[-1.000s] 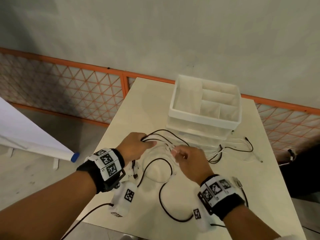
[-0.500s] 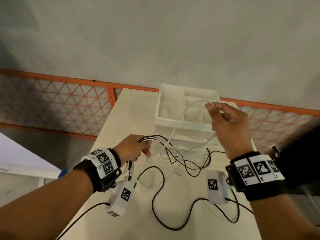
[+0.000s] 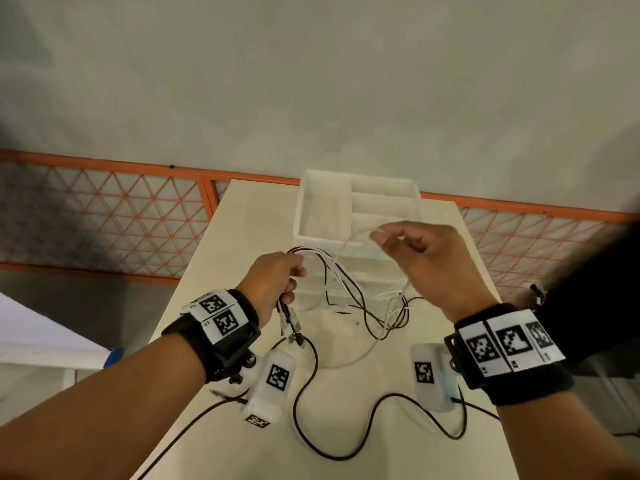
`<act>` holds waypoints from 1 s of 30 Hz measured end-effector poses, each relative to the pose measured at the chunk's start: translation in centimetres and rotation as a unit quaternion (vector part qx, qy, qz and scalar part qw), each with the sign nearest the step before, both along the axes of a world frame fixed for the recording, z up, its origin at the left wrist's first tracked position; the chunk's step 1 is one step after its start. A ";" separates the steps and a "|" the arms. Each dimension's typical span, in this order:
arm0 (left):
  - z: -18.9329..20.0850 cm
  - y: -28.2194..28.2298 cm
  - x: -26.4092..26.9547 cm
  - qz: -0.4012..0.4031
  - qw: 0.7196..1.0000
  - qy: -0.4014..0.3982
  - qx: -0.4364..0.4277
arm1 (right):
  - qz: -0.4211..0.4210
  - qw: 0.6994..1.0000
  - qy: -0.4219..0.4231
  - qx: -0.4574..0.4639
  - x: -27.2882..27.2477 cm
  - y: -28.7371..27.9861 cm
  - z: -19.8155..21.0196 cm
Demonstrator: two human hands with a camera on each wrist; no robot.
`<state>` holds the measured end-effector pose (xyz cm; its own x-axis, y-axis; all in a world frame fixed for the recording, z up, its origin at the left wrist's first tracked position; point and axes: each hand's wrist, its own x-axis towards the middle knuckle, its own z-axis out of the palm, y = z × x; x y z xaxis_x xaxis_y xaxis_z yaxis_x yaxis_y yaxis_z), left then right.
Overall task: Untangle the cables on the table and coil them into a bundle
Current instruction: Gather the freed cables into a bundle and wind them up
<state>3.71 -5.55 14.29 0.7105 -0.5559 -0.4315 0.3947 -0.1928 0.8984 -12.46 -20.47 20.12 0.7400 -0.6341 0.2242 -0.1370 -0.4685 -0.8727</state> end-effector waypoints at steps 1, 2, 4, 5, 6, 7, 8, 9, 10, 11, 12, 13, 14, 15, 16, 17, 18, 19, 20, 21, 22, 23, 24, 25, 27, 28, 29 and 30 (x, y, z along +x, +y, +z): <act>0.1 -0.1 0.1 0.014 1.000 0.009 -0.003 | 0.018 1.000 0.007 -0.003 -0.1 0.4 -0.2; 0.2 -0.2 0.2 0.014 1.000 0.014 -0.006 | 0.030 1.000 0.004 -0.006 -0.1 0.8 -0.4; 0.4 -0.2 -0.2 -0.039 0.999 0.013 -0.013 | 0.027 0.999 -0.019 -0.013 0.0 1.2 -0.5; 0.4 -0.2 -0.5 -0.082 0.996 0.006 -0.014 | 0.010 0.999 -0.036 -0.018 0.2 1.2 -0.4; 0.3 -0.2 -0.9 -0.126 0.992 -0.006 -0.009 | -0.015 0.998 -0.053 -0.021 0.4 1.0 -0.2; 0.1 -0.2 -1.2 -0.160 0.987 -0.023 0.001 | -0.047 0.996 -0.069 -0.022 0.7 0.5 0.0; -0.2 -0.1 -1.4 -0.180 0.983 -0.042 0.015 | -0.084 0.993 -0.084 -0.026 0.8 -0.1 0.2; -0.5 0.1 -1.4 -0.186 0.980 -0.059 0.030 | -0.125 0.987 -0.096 -0.035 0.9 -0.9 0.3; -0.9 0.3 -1.2 -0.182 0.979 -0.074 0.046 | -0.167 0.979 -0.104 -0.045 0.8 -1.7 0.5; -1.4 0.7 -0.8 -0.176 0.979 -0.086 0.062 | -0.208 0.970 -0.110 -0.055 0.7 -2.7 0.5; -1.9 1.1 -0.4 -0.168 0.978 -0.095 0.080 | -0.247 0.960 -0.120 -0.059 0.4 -3.6 0.7; -2.3 1.7 0.0 -0.160 0.977 -0.099 0.096 | -0.284 0.948 -0.135 -0.057 0.0 -4.6 0.7; -2.7 2.3 0.3 -0.151 0.977 -0.100 0.110 | -0.315 0.936 -0.150 -0.049 -0.3 -5.4 0.8; -3.1 2.8 0.6 -0.142 0.978 -0.099 0.120 | -0.337 0.926 -0.163 -0.040 -0.5 -6.2 0.7; -3.3 3.4 0.8 -0.133 0.978 -0.096 0.126 | -0.352 0.921 -0.165 -0.035 -0.8 -6.8 0.5; -3.5 3.7 1.0 -0.125 0.980 -0.091 0.127 | -0.358 0.920 -0.156 -0.038 -0.8 -7.3 0.0; -3.6 4.0 1.1 -0.116 0.983 -0.081 0.121 | -0.358 0.923 -0.133 -0.040 -0.9 -7.5 -0.6; -3.5 4.1 1.1 -0.107 0.986 -0.067 0.108 | -0.353 0.930 -0.097 -0.046 -1.0 -7.8 -1.6; -3.3 4.1 1.2 -0.098 0.990 -0.053 0.092 | -0.344 0.936 -0.054 -0.046 -1.0 -7.8 -2.7; -3.0 4.0 1.2 -0.090 0.992 -0.043 0.078 | -0.335 0.941 -0.006 -0.043 -1.2 -8.0 -4.1; -2.6 4.0 1.4 -0.083 0.993 -0.040 0.068 | -0.331 0.942 0.040 -0.033 -1.4 -8.1 -5.5; -2.2 3.9 1.6 -0.077 0.994 -0.043 0.062 | -0.336 0.937 0.092 -0.023 -1.8 -8.4 -6.9; -1.7 3.8 1.8 -0.072 0.994 -0.051 0.058 | -0.342 0.927 0.154 -0.007 -2.3 -8.6 -8.2; -1.3 3.8 2.0 -0.069 0.994 -0.061 0.054 | -0.339 0.915 0.219 0.012 -2.8 -8.9 -9.2; -0.6 3.6 2.2 -0.064 0.994 -0.071 0.046 | -0.320 0.901 0.291 0.042 -3.4 -9.3 -10.2; -0.4 3.6 2.3 -0.063 0.995 -0.068 0.047 | -0.319 0.902 0.285 0.056 -3.5 -9.6 -10.2; -0.4 3.6 2.3 -0.065 0.994 -0.063 0.053 | -0.317 0.911 0.252 0.074 -3.4 -9.9 -9.8; -0.4 3.6 2.3 -0.070 0.994 -0.058 0.061 | -0.313 0.924 0.201 0.084 -3.0 -10.0 -9.0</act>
